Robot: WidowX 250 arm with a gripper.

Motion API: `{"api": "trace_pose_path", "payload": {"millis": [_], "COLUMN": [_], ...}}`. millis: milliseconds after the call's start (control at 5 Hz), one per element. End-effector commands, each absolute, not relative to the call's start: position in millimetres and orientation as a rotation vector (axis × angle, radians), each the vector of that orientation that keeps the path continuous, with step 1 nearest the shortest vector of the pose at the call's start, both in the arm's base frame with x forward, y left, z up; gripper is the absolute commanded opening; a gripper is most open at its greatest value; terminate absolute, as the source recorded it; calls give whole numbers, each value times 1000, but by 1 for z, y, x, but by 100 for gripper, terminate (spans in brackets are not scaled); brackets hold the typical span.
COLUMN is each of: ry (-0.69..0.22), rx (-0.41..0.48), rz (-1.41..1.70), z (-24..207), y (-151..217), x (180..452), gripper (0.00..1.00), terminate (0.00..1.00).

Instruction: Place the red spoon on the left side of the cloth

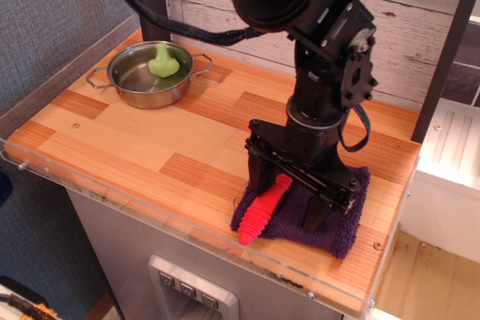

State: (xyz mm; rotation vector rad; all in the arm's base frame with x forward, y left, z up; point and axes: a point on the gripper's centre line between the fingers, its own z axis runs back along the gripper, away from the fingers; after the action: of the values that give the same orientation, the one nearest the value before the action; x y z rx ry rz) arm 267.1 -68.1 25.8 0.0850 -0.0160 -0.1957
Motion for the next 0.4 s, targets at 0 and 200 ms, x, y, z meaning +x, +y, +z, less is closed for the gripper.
{"api": "trace_pose_path", "payload": {"millis": [0, 200], "ry": [-23, -31], "rx": [68, 54], "rz": [-171, -182], "z": [21, 25], "y": [-62, -65], "x": [274, 273], "gripper": [0, 0], "terminate": [0, 0]}}
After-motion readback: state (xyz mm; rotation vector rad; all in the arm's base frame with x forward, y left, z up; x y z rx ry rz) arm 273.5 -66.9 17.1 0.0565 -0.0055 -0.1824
